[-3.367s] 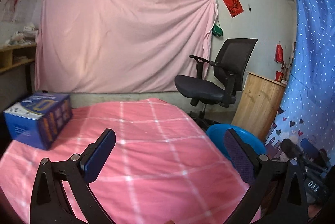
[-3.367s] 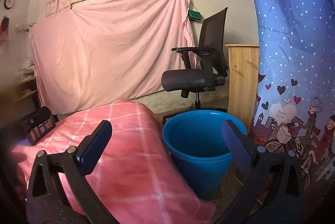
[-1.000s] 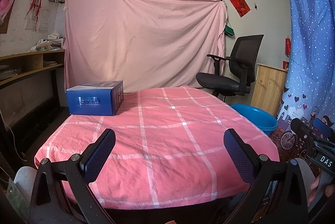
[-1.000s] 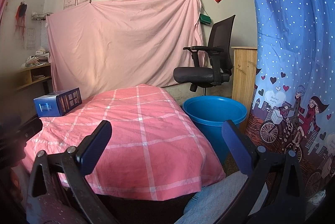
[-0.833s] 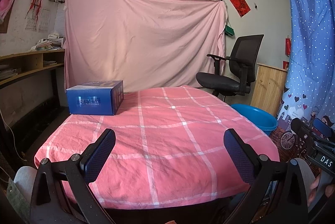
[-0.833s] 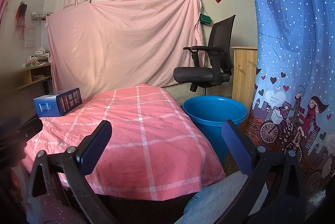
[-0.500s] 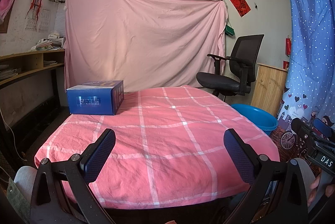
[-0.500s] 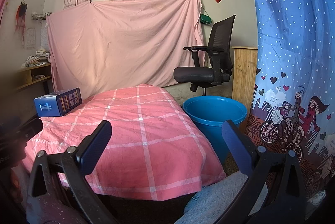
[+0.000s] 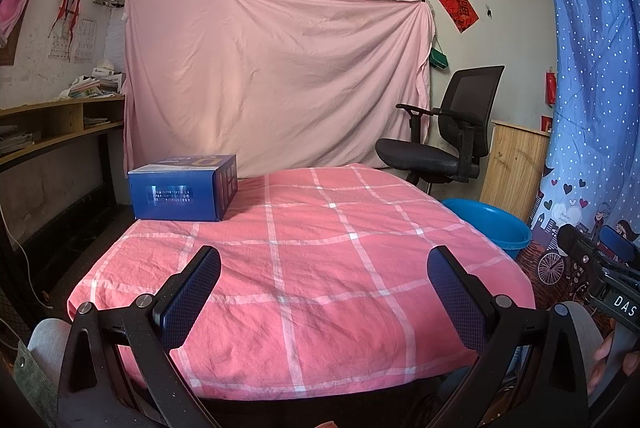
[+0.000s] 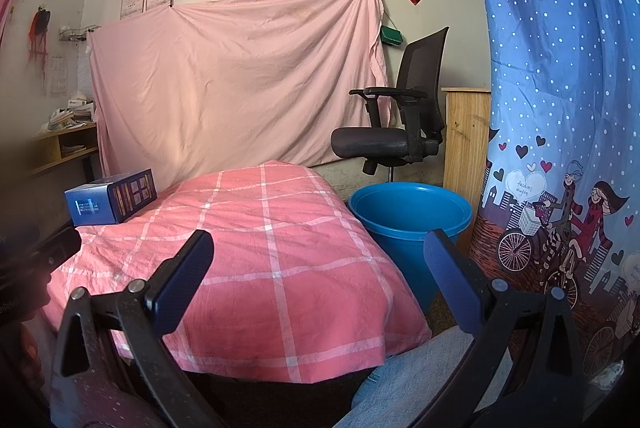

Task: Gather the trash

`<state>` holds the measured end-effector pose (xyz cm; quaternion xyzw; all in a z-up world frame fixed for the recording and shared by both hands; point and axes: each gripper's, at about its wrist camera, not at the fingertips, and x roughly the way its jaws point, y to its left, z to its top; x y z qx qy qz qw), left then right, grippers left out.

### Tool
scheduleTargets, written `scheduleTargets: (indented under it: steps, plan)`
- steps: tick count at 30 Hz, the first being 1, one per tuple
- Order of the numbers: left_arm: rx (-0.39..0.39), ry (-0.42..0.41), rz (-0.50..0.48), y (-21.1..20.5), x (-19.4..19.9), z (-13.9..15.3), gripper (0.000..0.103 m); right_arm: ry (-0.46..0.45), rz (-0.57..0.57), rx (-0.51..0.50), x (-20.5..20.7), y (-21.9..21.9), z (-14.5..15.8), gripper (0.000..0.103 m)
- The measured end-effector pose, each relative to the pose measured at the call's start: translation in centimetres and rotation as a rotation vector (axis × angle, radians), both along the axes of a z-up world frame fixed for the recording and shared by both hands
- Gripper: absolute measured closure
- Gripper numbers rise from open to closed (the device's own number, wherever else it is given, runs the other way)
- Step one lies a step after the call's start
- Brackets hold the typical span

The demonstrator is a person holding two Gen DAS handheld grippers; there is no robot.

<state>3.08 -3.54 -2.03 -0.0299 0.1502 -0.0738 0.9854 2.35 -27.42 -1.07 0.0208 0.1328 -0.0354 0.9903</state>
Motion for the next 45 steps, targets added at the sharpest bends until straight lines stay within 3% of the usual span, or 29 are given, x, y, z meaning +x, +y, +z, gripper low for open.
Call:
scheduleTargets:
  steps: [45]
  plan:
    - [-0.005,0.019,0.001,0.34,0.53,-0.06,0.002,0.000,-0.001,0.002,0.01,0.14,0.06,0.000]
